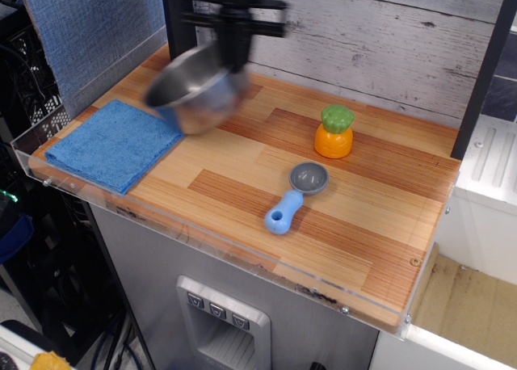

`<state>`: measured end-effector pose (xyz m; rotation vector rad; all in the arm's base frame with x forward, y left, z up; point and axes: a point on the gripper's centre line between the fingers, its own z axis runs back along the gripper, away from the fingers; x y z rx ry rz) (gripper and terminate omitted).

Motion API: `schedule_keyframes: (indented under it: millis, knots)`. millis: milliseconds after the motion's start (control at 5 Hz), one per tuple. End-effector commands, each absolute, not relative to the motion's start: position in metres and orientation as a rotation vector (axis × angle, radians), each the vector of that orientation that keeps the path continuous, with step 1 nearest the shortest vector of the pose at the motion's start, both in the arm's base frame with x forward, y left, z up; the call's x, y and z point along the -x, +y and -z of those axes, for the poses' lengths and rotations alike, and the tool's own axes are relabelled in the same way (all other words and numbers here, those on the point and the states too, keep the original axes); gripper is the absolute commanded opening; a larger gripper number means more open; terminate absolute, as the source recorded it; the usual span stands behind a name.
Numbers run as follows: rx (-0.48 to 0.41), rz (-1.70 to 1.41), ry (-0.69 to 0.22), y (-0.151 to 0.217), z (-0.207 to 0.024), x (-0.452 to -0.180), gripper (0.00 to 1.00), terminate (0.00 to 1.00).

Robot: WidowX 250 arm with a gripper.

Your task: Put the pot to the left of the shaker.

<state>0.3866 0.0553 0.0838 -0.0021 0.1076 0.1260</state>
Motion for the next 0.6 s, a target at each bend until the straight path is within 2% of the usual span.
schedule_keyframes:
  millis: [0,400]
  knots:
    - [-0.045,-0.012,0.065,-0.005,-0.092,-0.405,0.0,0.0]
    - [-0.052,-0.064,0.123,0.001,-0.075,-0.406,0.0,0.0]
